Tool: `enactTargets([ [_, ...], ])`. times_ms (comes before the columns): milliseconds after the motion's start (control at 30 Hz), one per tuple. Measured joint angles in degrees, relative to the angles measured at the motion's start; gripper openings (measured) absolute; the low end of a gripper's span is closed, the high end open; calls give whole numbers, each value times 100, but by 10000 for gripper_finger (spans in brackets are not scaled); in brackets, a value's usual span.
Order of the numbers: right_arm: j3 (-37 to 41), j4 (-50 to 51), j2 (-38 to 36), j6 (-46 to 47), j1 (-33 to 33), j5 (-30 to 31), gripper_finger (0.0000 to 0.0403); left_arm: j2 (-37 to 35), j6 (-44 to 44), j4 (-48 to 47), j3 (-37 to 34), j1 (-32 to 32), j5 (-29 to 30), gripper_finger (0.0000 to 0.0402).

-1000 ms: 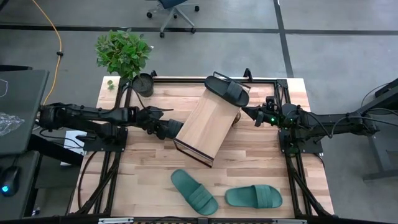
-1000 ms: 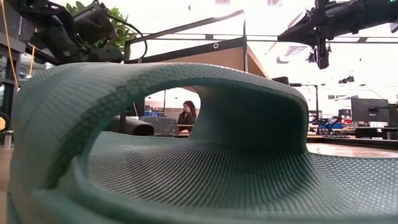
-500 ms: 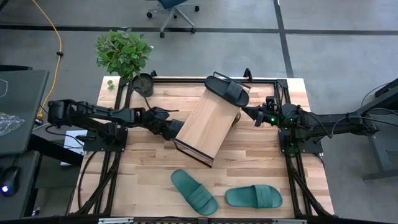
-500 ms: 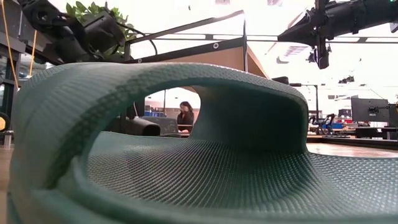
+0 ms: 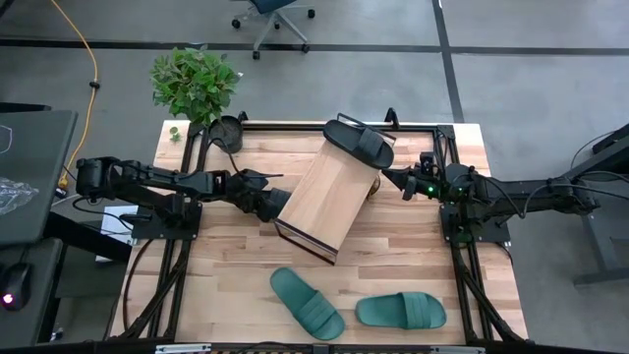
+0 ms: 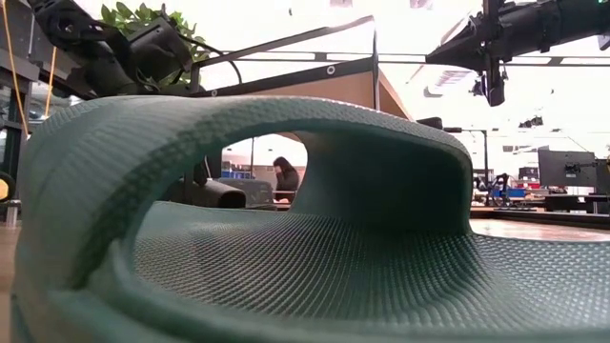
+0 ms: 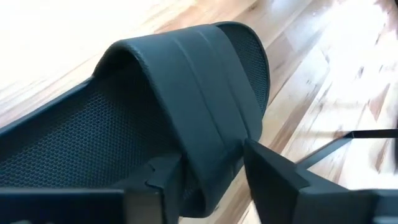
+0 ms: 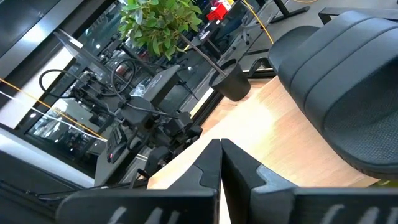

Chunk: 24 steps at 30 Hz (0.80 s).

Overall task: Pick and place slides into the shelf
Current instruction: Put the black slipper on the shelf

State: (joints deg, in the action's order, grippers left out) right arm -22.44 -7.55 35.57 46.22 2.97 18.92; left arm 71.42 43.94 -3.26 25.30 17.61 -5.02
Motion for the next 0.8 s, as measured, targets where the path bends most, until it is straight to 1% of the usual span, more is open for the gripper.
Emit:
enactTargets([
  [267, -1, 2, 0, 0, 2, -2, 0, 0, -133, 25, 2, 0, 39, 27],
  [333, 0, 4, 0, 0, 2, -2, 0, 0, -149, 25, 4, 0, 49, 9],
  [533, 0, 4, 0, 9, 2, -5, 0, -8, -203, -15, 4, 0, 64, 23],
  [700, 0, 4, -1, 23, 2, -7, 0, -11, -306, -43, 7, 0, 24, 6],
  [800, 0, 4, -1, 33, 2, -7, 0, -79, -317, -156, 9, 0, 31, 10],
])
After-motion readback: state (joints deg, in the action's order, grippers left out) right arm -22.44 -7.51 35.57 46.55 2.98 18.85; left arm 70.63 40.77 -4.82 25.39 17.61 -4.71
